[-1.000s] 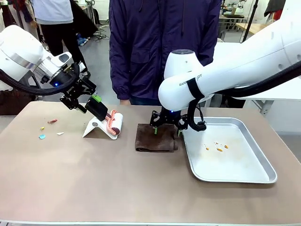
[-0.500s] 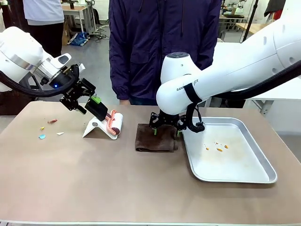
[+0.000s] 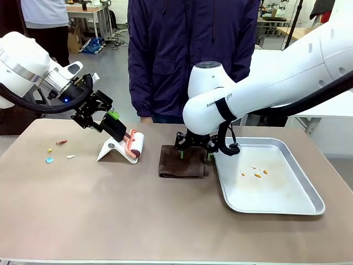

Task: Clean the surface of the table.
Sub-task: Hold the Lint Roller with your left hand and the towel with your right hand.

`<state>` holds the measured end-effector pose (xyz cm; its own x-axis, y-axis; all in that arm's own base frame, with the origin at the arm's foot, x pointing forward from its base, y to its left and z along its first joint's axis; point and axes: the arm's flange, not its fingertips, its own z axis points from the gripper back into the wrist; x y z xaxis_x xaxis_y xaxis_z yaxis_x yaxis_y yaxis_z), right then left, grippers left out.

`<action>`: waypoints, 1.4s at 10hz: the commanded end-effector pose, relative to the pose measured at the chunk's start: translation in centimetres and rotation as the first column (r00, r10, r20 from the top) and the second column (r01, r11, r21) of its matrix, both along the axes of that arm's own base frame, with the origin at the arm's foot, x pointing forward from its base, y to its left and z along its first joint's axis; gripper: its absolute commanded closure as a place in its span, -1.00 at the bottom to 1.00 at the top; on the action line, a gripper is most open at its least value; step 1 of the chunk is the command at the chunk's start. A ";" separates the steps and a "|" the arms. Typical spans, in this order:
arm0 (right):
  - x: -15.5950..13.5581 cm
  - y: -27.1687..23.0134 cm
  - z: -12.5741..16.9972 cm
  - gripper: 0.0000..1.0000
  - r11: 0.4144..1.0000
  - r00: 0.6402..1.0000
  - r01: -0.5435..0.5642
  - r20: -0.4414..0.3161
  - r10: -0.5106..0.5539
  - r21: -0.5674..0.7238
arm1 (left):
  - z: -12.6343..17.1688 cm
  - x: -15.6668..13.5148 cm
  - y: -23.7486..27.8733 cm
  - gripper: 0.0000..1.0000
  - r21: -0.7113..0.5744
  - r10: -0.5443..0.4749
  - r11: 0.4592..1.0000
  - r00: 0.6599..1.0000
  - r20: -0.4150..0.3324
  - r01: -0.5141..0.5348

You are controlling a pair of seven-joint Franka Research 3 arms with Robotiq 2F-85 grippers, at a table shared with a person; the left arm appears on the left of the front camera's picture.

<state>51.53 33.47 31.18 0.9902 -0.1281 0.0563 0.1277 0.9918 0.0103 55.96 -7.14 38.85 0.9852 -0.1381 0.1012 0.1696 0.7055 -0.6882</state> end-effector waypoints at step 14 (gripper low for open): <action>0.0 0.0 -1.6 1.00 1.000 0.999 -0.030 -0.041 0.030 0.002 | 0.3 -0.9 0.0 1.00 -0.079 0.053 0.996 0.997 0.055 -0.048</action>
